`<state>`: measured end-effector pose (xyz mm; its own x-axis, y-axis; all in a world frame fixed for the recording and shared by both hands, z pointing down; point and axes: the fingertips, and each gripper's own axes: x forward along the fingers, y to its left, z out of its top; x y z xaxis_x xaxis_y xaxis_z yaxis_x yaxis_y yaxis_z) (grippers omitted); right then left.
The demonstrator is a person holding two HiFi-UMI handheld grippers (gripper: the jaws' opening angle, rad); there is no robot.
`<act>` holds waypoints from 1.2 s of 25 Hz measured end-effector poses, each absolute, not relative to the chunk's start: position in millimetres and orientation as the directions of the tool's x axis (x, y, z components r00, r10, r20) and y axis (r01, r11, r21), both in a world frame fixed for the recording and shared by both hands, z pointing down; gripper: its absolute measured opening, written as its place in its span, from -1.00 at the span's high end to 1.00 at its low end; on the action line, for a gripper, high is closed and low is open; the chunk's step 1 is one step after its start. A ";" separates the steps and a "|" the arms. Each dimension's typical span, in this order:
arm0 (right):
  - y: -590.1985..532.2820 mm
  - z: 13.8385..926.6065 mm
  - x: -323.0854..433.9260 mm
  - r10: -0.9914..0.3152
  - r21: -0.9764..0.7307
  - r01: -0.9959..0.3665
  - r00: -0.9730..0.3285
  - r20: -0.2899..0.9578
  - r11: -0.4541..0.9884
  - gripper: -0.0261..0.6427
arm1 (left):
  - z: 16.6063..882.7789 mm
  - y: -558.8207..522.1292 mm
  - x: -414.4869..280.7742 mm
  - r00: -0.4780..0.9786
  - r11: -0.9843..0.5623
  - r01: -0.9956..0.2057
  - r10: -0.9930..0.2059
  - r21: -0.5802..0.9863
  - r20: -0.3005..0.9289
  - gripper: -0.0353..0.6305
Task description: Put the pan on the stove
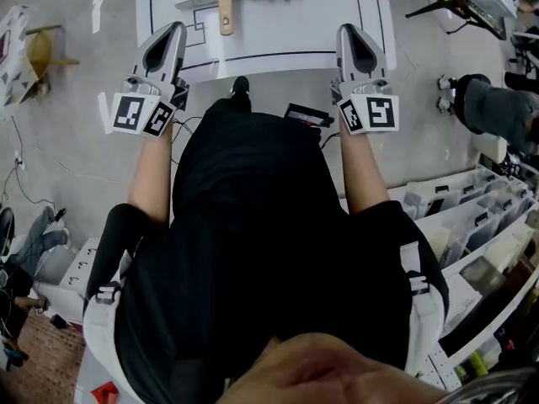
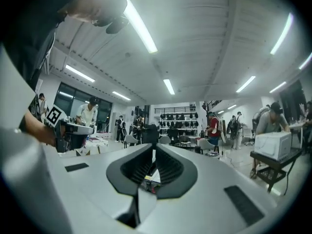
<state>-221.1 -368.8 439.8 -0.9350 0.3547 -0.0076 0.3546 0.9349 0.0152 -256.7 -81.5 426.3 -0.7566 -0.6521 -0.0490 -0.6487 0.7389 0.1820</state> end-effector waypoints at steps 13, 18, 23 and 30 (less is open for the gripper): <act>-399.6 471.9 -55.0 0.316 -0.111 0.316 -0.949 -0.011 0.942 0.83 | 463.9 -131.9 -99.2 -0.722 0.682 -0.652 -0.692 0.331 0.006 0.84; -387.6 489.3 -28.4 0.313 -0.147 0.310 -0.950 -0.008 0.939 0.84 | 469.7 -118.4 -73.9 -0.727 0.699 -0.639 -0.685 0.321 0.043 0.84; -378.4 507.1 -16.1 0.303 -0.162 0.296 -0.953 0.017 0.941 0.84 | 476.7 -111.9 -57.6 -0.711 0.695 -0.647 -0.699 0.314 0.083 0.84; -364.4 520.9 -14.8 0.283 -0.259 0.260 -0.958 0.055 0.930 0.85 | 482.8 -90.9 -69.9 -0.724 0.706 -0.637 -0.686 0.309 0.076 0.84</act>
<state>-14.8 -364.4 520.9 -0.9577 0.2826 0.0547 0.2596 0.9302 -0.2595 -69.9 -90.9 482.8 -0.7237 -0.6859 0.0761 -0.6369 0.7062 0.3091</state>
